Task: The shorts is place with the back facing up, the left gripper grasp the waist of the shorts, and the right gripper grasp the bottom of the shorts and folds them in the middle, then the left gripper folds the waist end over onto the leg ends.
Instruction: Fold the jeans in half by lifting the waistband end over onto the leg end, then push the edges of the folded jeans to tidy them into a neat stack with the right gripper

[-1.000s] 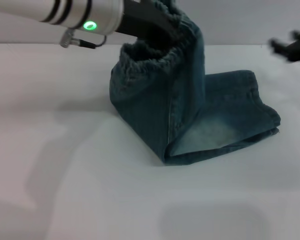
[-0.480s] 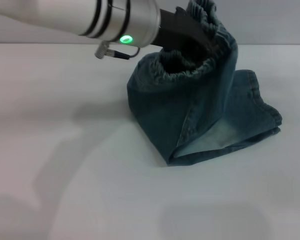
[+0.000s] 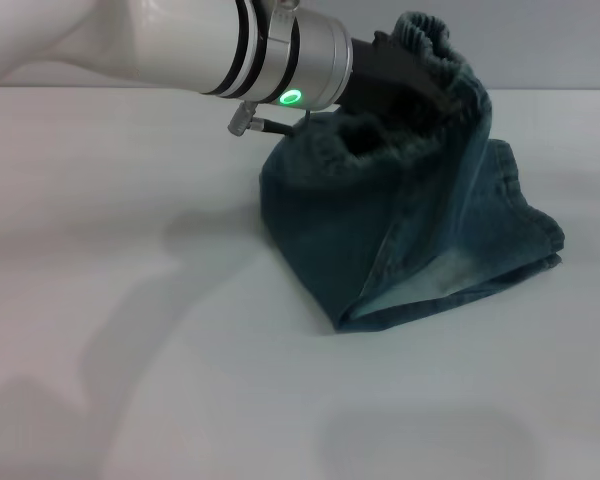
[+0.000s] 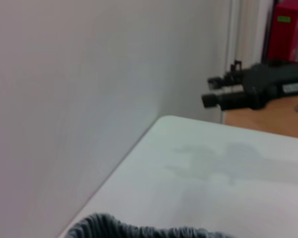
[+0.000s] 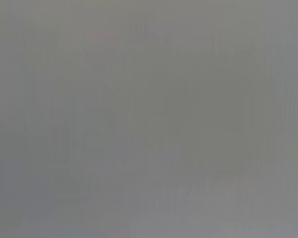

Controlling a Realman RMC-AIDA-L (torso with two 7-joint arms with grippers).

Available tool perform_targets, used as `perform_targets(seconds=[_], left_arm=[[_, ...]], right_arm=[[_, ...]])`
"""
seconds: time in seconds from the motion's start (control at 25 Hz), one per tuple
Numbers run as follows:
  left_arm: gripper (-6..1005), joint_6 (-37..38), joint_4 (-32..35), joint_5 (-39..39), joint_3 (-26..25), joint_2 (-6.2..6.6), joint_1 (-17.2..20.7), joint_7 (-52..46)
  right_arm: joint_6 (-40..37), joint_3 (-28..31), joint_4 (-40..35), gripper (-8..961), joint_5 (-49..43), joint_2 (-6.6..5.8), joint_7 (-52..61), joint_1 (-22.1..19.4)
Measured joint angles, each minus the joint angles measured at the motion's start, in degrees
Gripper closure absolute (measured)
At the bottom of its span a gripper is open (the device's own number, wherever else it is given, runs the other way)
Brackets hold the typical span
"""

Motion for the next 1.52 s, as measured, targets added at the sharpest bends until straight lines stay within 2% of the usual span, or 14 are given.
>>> perform_targets(seconds=[0.32,0.52,0.68,0.8,0.96,1.04,1.08,1.16,1.24,1.28,1.52], left_arm=[[756,-2.4,-0.2,-0.8,0.9,0.03,0.4,0.4],[525,-3.7,-0.1,-0.9,1.1,0.05,1.1,0.4],[389,-6.1,1.0,-0.9,1.1,0.08,3.0,0.4],[287,-7.4,1.6,-0.9,0.8,0.13,4.2,0.3],[148,-15.1,3.5,-0.9,0.5,0.23,9.0,0.0],[149,-21.3,4.6,-1.6,0.4,0.24,12.4,-0.3],[150,-21.3,4.6,-1.6,0.4,0.24,12.4,-0.3],[151,-27.0,5.0,-4.0,0.4,0.31,15.3,-0.4],[152,-27.0,5.0,-4.0,0.4,0.31,15.3,-0.4],[153,-33.4,5.0,-8.3,0.2,0.45,18.2,-0.3],[153,-41.2,5.8,-11.6,-0.7,0.48,22.1,-0.3]], right_arm=[[-0.6,0.1,0.7,351,0.0,-0.05,-0.1,-0.3],[-0.7,-0.1,0.8,351,0.0,0.00,-0.2,-0.3],[-1.9,-0.4,0.8,351,0.0,0.00,-0.2,-0.1],[-6.2,-0.5,0.8,351,0.0,-0.02,-0.2,0.1],[-13.1,-0.7,-0.3,351,-0.1,-0.15,-0.3,0.6],[-17.3,-0.8,-1.2,351,-0.7,-0.28,-0.3,0.9],[-19.6,-0.9,-1.7,351,-1.3,-0.33,-0.3,1.1],[-24.3,-0.9,-3.5,351,-3.0,-0.40,-0.3,1.4],[-28.1,-0.9,-5.3,350,-5.1,-0.42,-0.3,1.7],[-30.3,-0.9,-6.2,350,-6.3,-0.42,-0.3,2.0],[-43.3,-0.3,-11.0,357,-10.1,-0.56,0.2,4.2]])
